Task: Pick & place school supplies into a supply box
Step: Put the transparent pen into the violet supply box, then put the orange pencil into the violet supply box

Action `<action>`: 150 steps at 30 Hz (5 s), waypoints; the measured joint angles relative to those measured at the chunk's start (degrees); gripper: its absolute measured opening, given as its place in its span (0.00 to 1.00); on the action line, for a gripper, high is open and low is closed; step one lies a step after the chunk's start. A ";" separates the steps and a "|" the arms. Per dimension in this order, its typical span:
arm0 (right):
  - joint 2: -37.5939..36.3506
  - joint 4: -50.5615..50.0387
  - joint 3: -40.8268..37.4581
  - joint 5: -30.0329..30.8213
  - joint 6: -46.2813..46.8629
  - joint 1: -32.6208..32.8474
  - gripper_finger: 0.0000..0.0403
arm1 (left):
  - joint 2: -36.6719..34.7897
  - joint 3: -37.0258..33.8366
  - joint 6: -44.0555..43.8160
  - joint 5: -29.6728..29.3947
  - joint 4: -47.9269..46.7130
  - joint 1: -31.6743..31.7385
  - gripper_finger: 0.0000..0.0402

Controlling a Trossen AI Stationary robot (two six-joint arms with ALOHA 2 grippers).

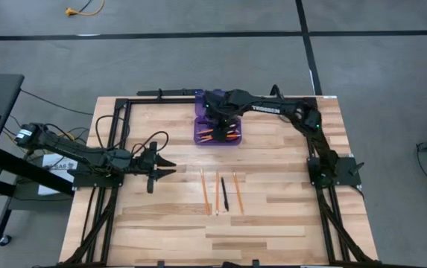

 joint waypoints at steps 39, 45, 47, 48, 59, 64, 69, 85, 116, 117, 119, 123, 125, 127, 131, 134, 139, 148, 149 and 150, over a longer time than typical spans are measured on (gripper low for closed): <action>0.73 -22.92 5.05 5.06 21.27 10.19 0.23 | 5.10 0.00 2.32 7.71 0.97 -1.20 0.24; 0.73 -25.46 5.05 5.02 32.00 19.25 0.23 | 5.10 0.00 4.41 7.67 0.97 -4.52 0.24; 0.73 -25.22 5.05 5.09 35.57 22.78 0.23 | 5.10 0.00 5.23 7.66 0.96 -5.73 0.24; 0.73 -25.17 5.05 5.27 37.37 24.55 0.23 | 5.10 0.00 5.55 7.67 0.95 -6.31 0.24; 0.76 -27.11 5.00 7.47 63.38 39.36 0.23 | 5.10 0.00 6.86 9.21 0.93 -13.25 0.24; 0.77 -27.19 5.00 7.43 69.30 42.64 0.23 | 5.10 0.00 6.76 10.60 0.95 -15.63 0.24; 0.77 -27.86 5.00 7.40 70.16 43.15 0.23 | 5.10 0.00 6.40 10.63 0.94 -17.84 0.24; -4.09 -30.95 -5.35 7.74 63.07 36.99 0.23 | 5.10 0.00 6.23 10.60 0.92 -21.77 0.24; -29.65 22.41 -39.39 8.04 84.25 35.08 0.23 | 5.08 0.00 5.93 10.27 -1.39 -21.79 0.24; -29.65 24.13 -39.39 9.27 83.05 35.12 0.23 | 5.08 0.00 5.97 10.26 -1.39 -21.77 0.24; -29.65 26.63 -39.39 11.24 81.71 35.12 0.23 | 5.08 0.00 5.99 10.27 -1.39 -21.79 0.24; -29.65 27.95 -39.39 11.98 80.09 34.76 0.23 | 5.08 0.00 5.99 10.27 -1.41 -21.79 0.24; -29.60 27.31 -39.39 11.77 80.02 34.75 0.23 | 5.08 0.00 5.99 10.27 -1.51 -21.79 0.24; -28.14 27.76 -39.38 11.07 80.23 34.74 0.23 | 5.08 0.00 5.99 10.27 -1.70 -21.77 0.24; -26.13 25.38 -39.32 8.20 83.05 34.60 0.23 | 5.08 0.00 6.01 10.27 -1.88 -21.79 0.24; -23.95 21.41 -39.76 4.85 84.10 34.38 0.23 | 5.08 0.01 6.03 10.27 -1.90 -21.79 0.24; -19.97 21.19 -39.37 1.71 84.67 34.01 0.23 | 5.08 0.04 6.03 10.20 -1.80 -21.78 0.24; -16.99 20.69 -39.28 0.08 84.11 34.00 0.23 | 5.09 0.04 5.99 10.14 -1.76 -21.78 0.24; -16.91 20.35 -39.26 0.08 84.10 34.00 0.23 | 5.09 0.04 5.99 10.14 -1.68 -21.79 0.24; -16.91 19.73 -39.28 0.07 84.04 33.99 0.23 | 5.08 0.04 5.99 10.14 -1.50 -21.79 0.24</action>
